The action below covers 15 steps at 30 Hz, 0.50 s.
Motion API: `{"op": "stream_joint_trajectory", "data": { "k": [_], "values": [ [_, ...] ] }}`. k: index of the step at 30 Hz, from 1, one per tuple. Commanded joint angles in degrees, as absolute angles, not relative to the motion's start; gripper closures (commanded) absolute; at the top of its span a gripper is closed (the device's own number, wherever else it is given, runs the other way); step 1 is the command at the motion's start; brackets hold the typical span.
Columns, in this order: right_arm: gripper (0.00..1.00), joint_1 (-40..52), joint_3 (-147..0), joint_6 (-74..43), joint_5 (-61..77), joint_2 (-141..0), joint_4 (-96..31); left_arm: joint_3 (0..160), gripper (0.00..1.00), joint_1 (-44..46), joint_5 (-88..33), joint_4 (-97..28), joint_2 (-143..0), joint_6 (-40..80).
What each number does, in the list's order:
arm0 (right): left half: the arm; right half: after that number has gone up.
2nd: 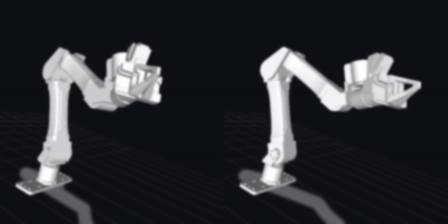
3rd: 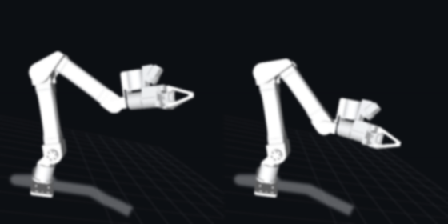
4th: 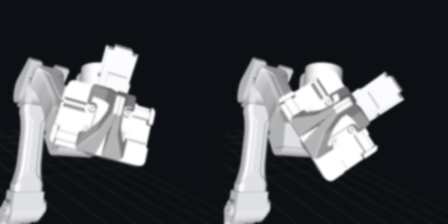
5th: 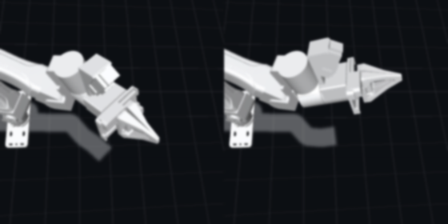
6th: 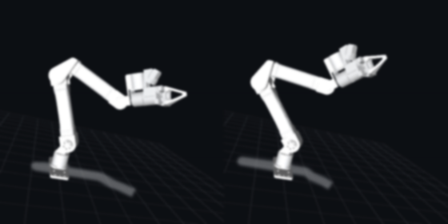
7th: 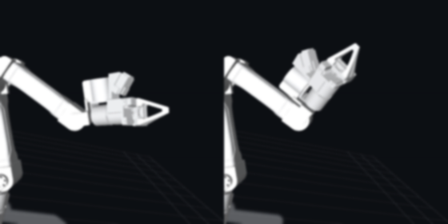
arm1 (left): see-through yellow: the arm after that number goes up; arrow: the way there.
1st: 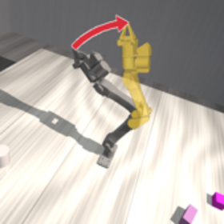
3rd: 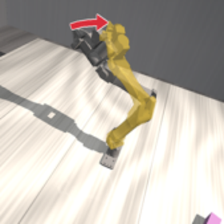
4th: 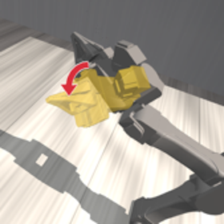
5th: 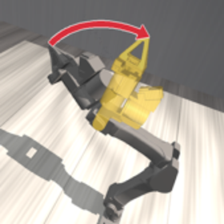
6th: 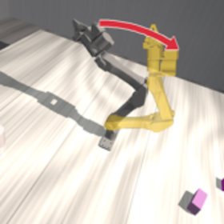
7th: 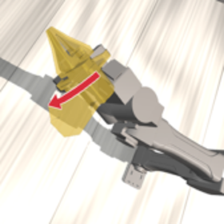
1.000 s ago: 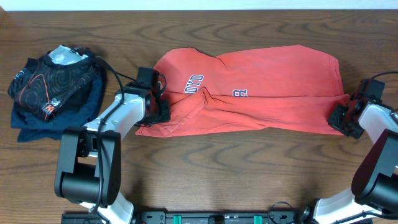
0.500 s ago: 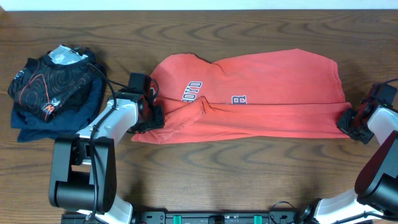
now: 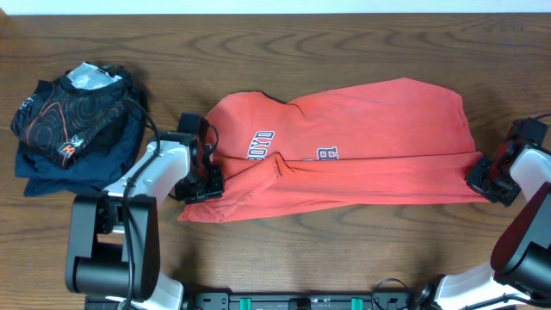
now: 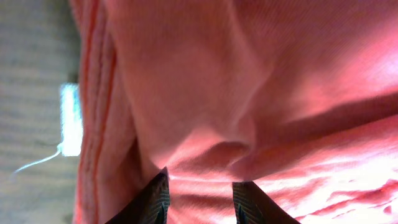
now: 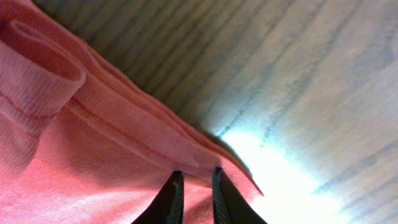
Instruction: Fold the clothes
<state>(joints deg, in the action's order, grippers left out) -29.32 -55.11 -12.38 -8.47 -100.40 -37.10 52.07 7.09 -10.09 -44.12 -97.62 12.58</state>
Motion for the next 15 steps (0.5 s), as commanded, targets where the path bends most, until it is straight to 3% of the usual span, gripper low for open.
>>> {"op": "stream_joint_trajectory", "data": {
  "k": [1,2,3,4,9,15],
  "values": [
    [0.82,-30.7,-55.4,-12.1,-8.5,-96.9,-37.1,52.4,0.63,6.1,-6.8,-44.8,-93.4,11.0],
    [0.80,-30.7,-55.7,-12.1,-6.9,-95.5,-37.0,53.6,0.58,6.1,-6.8,-44.3,-91.4,11.0],
    [0.80,-30.6,-56.1,-12.1,-5.6,-94.1,-36.9,54.7,0.42,6.1,-6.8,-43.4,-89.7,11.0],
    [0.79,-30.5,-56.5,-12.1,-4.5,-92.9,-36.8,56.0,0.36,6.1,-6.8,-42.1,-88.1,11.0],
    [0.73,-28.6,-58.5,-9.0,4.0,-87.9,-34.3,62.9,0.28,6.1,-6.8,-35.4,-87.0,11.0],
    [0.66,-24.6,-59.3,-5.0,11.0,-87.0,-34.3,75.0,0.25,6.1,-9.0,-30.3,-97.5,8.8]
  ]
}}
